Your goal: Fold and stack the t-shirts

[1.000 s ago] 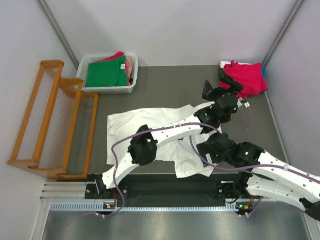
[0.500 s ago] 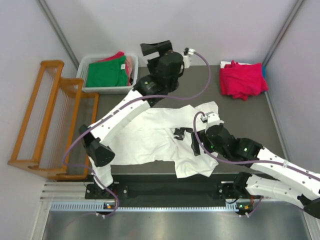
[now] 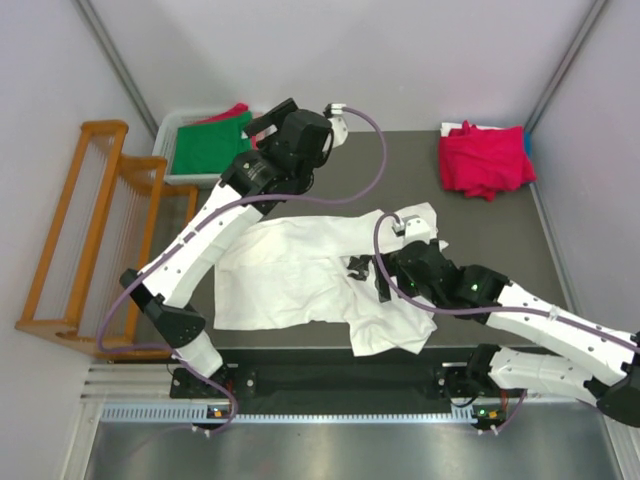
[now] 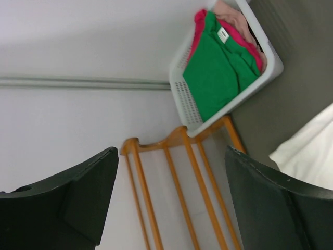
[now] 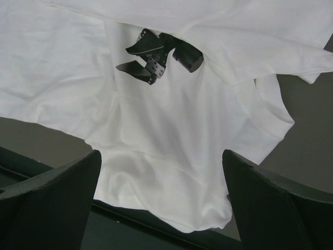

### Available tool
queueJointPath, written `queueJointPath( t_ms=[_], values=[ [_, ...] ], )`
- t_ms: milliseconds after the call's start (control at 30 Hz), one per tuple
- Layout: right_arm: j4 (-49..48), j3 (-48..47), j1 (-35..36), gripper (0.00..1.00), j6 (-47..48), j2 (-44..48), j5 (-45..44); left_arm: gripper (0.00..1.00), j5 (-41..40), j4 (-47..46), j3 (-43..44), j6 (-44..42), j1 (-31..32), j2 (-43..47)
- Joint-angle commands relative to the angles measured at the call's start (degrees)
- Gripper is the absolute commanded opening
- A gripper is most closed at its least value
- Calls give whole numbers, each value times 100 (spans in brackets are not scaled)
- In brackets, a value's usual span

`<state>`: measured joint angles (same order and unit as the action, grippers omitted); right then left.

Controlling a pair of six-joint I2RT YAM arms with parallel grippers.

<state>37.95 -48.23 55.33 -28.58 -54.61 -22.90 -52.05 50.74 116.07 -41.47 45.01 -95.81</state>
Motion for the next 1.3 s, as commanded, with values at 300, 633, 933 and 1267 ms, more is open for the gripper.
queueJointPath(
  t_ms=[300, 633, 933, 1267],
  values=[
    [-262, -644, -5, 100, 133, -577, -435, 86, 1382, 560, -1339, 1502, -862, 1494],
    [-298, -1004, -13, 100, 415, -1060, -654, 82, 2954, 350, -1797, 2335, -2611, 2004],
    [-245, -1022, -14, 100, 37, -841, -1287, 80, 3701, -390, -3898, 2644, -2682, 3331],
    [248, -1233, -22, 100, -315, -1500, -1121, 72, 4097, -583, -5700, 2838, -2682, 4017]
  ],
)
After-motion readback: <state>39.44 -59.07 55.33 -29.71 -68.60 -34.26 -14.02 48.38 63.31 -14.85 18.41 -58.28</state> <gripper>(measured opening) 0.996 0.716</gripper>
